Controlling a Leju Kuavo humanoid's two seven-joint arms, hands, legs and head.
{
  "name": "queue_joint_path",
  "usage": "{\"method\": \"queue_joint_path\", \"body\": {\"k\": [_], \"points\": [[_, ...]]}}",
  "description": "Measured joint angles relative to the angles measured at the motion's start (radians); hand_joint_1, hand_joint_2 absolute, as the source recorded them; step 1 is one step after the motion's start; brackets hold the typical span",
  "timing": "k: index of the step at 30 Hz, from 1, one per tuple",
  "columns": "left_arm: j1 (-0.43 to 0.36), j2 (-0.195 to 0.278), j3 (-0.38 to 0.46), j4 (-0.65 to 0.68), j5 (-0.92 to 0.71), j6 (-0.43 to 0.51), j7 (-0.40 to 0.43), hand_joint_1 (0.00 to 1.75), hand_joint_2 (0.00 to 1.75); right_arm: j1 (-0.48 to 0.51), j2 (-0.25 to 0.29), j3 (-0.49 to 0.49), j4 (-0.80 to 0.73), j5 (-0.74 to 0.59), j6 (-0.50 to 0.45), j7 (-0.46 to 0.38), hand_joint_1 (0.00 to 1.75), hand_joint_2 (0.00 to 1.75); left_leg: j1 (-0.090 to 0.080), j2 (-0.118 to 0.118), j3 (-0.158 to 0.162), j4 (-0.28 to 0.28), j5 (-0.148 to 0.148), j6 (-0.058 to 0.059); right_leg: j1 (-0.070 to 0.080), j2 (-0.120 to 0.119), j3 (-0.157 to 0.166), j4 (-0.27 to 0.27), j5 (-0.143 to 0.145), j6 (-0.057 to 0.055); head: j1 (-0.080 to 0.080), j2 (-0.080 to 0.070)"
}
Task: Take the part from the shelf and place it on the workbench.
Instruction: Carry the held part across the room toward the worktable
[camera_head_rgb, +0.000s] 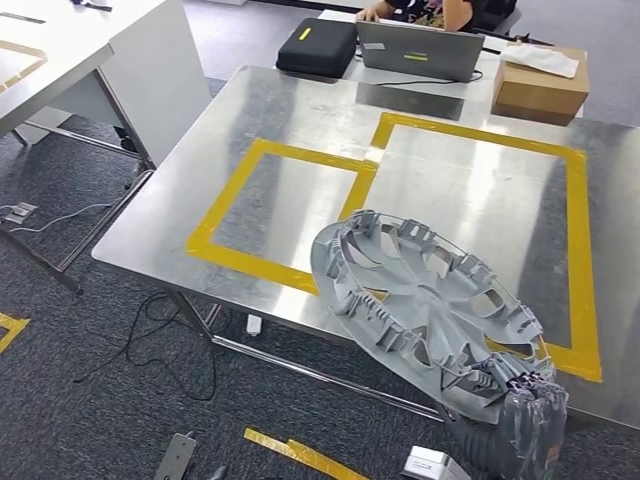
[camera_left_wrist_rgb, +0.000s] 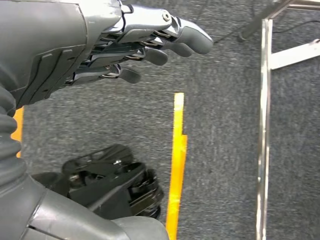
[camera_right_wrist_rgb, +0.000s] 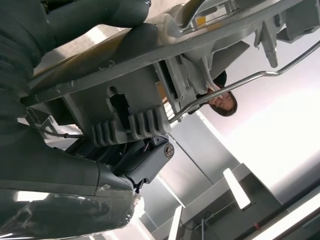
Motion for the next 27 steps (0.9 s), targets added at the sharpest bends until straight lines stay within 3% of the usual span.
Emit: {"method": "queue_joint_path", "body": {"k": [2, 3, 4, 7, 9, 11, 12, 13, 14, 16, 18, 21, 22, 24, 27], "points": [[0.000, 0.004, 0.001, 0.000, 0.000, 0.000, 0.000, 0.00, 1.75, -0.001, 0.000, 0.000, 0.000, 0.000, 0.000, 0.000, 1.75, 1.75, -0.012, -0.001, 0.043, -0.113, 0.062, 0.028, 0.004, 0.003, 0.014, -0.003, -0.017, 0.005, 0.003, 0.000], [-0.001, 0.005, 0.001, 0.000, 0.000, 0.000, 0.000, 0.00, 1.75, -0.001, 0.000, 0.000, 0.000, 0.000, 0.000, 0.000, 1.75, 1.75, -0.018, -0.001, 0.060, -0.149, 0.066, 0.038, 0.003, 0.003, 0.017, -0.006, -0.022, 0.009, 0.004, 0.000], [-0.001, 0.006, 0.001, 0.000, 0.000, 0.000, 0.000, 0.00, 1.75, -0.001, 0.000, 0.000, 0.000, 0.000, 0.000, 0.000, 1.75, 1.75, -0.021, 0.000, 0.070, -0.168, 0.056, 0.044, 0.003, 0.002, 0.020, -0.006, -0.023, 0.015, 0.004, 0.000], [-0.002, 0.004, 0.002, 0.000, 0.000, 0.000, 0.000, 0.00, 1.75, -0.001, -0.001, 0.000, 0.000, -0.001, 0.000, 0.000, 1.75, 1.75, -0.015, -0.002, 0.102, -0.212, 0.049, 0.044, 0.002, -0.003, 0.028, 0.009, -0.015, 0.032, 0.003, 0.000], [-0.002, 0.004, 0.002, 0.000, -0.001, 0.000, 0.000, 0.00, 1.75, -0.004, -0.002, 0.001, 0.000, -0.001, 0.000, -0.001, 1.75, 1.75, -0.008, -0.003, 0.123, -0.228, 0.048, 0.043, 0.002, -0.003, -0.017, 0.084, -0.032, 0.041, 0.007, 0.000], [-0.003, 0.002, 0.002, 0.000, -0.003, 0.000, 0.000, 0.00, 1.75, -0.006, -0.003, 0.001, 0.000, -0.003, 0.000, -0.001, 1.75, 1.75, -0.007, -0.003, 0.132, -0.231, 0.040, 0.042, -0.002, -0.004, -0.100, 0.202, -0.079, 0.050, 0.010, 0.000], [-0.002, 0.001, 0.003, 0.000, -0.003, 0.000, 0.000, 0.00, 1.75, -0.005, -0.004, 0.000, 0.000, -0.004, 0.000, -0.001, 1.75, 1.75, -0.006, -0.003, 0.138, -0.231, 0.034, 0.040, -0.004, -0.004, -0.137, 0.241, -0.097, 0.055, 0.010, 0.000], [-0.001, 0.000, 0.003, 0.000, -0.003, 0.000, 0.000, 0.00, 1.75, -0.004, -0.005, 0.000, 0.001, -0.006, 0.000, 0.000, 1.75, 1.75, -0.005, -0.003, 0.146, -0.231, 0.026, 0.037, -0.006, -0.005, -0.160, 0.251, -0.097, 0.059, 0.010, 0.000], [0.000, -0.001, 0.004, 0.000, -0.004, 0.000, 0.000, 0.00, 1.75, -0.003, -0.005, 0.000, 0.002, -0.008, 0.000, 0.000, 1.75, 1.75, -0.003, -0.003, 0.156, -0.231, 0.019, 0.034, -0.008, -0.006, -0.165, 0.227, -0.071, 0.062, 0.010, 0.000], [0.000, -0.002, 0.005, 0.000, -0.004, 0.001, 0.000, 0.00, 1.75, -0.003, -0.006, -0.001, 0.004, -0.011, 0.000, 0.000, 1.75, 1.75, 0.000, 0.000, 0.179, -0.231, 0.001, 0.025, -0.011, -0.020, -0.136, 0.115, 0.025, 0.067, 0.010, 0.000], [-0.001, -0.002, 0.006, 0.000, -0.006, 0.001, -0.001, 0.00, 1.75, -0.006, -0.006, 0.000, 0.005, -0.015, 0.000, 0.001, 1.75, 1.75, -0.002, 0.005, 0.194, -0.229, -0.014, 0.013, -0.007, -0.041, -0.110, 0.026, 0.074, 0.057, 0.012, 0.000], [-0.002, -0.002, 0.007, 0.000, -0.008, 0.000, -0.002, 0.00, 1.75, -0.006, -0.006, -0.003, 0.007, -0.030, 0.000, 0.004, 1.75, 1.75, -0.007, 0.017, 0.200, -0.224, -0.024, -0.001, -0.004, -0.035, -0.104, 0.011, 0.081, 0.022, 0.010, 0.000], [-0.003, -0.002, 0.008, 0.000, -0.010, 0.000, -0.002, 0.00, 1.75, -0.005, -0.006, -0.005, 0.007, -0.036, 0.000, 0.003, 1.75, 1.75, -0.006, 0.017, 0.197, -0.212, -0.028, -0.006, -0.005, -0.028, -0.101, 0.010, 0.082, 0.016, 0.007, 0.000], [-0.005, -0.001, 0.011, 0.000, -0.012, -0.001, -0.003, 0.00, 1.75, -0.005, -0.006, -0.010, 0.008, -0.046, 0.000, -0.001, 1.75, 1.75, -0.003, 0.014, 0.159, -0.138, -0.056, -0.014, -0.008, -0.015, -0.095, 0.007, 0.082, 0.009, 0.004, 0.000], [-0.005, -0.001, 0.016, 0.000, -0.015, -0.001, -0.004, 0.00, 1.75, -0.004, -0.006, -0.014, 0.008, -0.054, 0.000, -0.003, 1.75, 1.75, -0.001, 0.009, 0.049, 0.044, -0.132, -0.021, -0.006, 0.008, -0.091, 0.007, 0.077, 0.000, 0.002, 0.000]]}}
